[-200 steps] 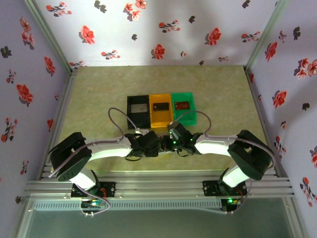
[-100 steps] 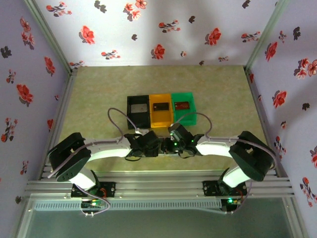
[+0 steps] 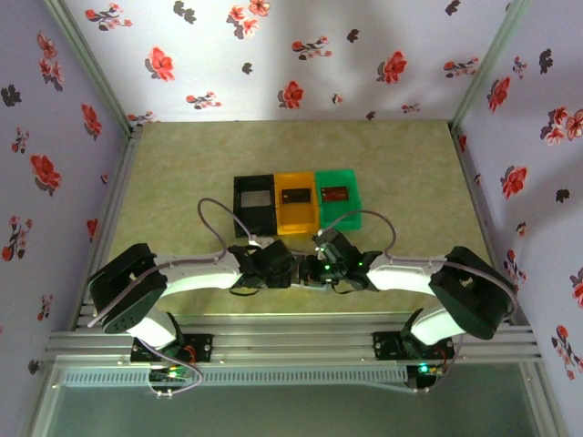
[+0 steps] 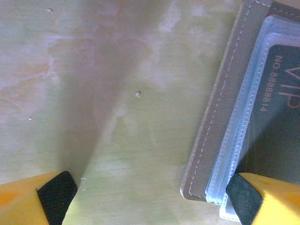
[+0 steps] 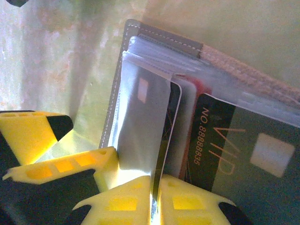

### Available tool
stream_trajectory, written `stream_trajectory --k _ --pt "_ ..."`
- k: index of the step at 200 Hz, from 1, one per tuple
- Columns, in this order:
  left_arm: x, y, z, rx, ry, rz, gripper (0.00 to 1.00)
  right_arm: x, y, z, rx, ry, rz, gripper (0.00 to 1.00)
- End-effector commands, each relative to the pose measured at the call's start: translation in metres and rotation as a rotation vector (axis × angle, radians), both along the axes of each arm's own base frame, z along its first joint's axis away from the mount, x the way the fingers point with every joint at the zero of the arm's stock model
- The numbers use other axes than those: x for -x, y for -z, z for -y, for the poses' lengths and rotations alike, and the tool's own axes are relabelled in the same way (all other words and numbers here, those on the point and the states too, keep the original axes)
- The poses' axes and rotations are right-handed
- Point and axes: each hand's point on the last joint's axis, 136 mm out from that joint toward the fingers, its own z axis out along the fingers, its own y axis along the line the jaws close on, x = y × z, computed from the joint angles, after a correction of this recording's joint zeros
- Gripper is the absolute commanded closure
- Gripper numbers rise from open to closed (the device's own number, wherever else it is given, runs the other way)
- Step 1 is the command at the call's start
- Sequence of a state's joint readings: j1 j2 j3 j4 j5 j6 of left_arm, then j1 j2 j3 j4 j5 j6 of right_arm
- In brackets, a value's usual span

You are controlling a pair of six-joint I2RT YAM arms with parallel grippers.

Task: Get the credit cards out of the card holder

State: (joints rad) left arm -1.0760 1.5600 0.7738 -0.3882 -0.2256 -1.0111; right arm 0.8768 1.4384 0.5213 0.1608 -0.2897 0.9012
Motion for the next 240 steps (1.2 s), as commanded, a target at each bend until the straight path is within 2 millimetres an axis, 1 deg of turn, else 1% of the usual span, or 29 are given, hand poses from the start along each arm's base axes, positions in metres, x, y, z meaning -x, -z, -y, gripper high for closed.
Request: stream_trajectory --k 1,56,103,162,222,240 --pt "0.034 0.032 0.008 0.045 0.040 -0.178 0.08 0.014 -0.013 -0.011 -0.078 -0.064 -0.022 0.88" --pt "0.034 0.032 0.008 0.045 0.041 -0.179 0.08 0.012 -0.017 -0.012 -0.104 -0.060 -0.011 0.86" --pt "0.034 0.033 0.008 0.045 0.039 -0.180 0.08 0.010 -0.020 -0.011 -0.113 -0.046 -0.004 0.87" --pt "0.034 0.033 0.009 0.048 0.040 -0.179 0.08 0.008 -0.025 -0.008 -0.124 -0.035 0.013 0.84" --pt "0.033 0.032 0.010 0.049 0.041 -0.178 0.08 0.008 -0.024 -0.007 -0.126 -0.032 0.010 0.89" --pt "0.033 0.032 0.009 0.048 0.040 -0.179 0.08 0.008 -0.024 -0.007 -0.125 -0.031 0.013 0.92"
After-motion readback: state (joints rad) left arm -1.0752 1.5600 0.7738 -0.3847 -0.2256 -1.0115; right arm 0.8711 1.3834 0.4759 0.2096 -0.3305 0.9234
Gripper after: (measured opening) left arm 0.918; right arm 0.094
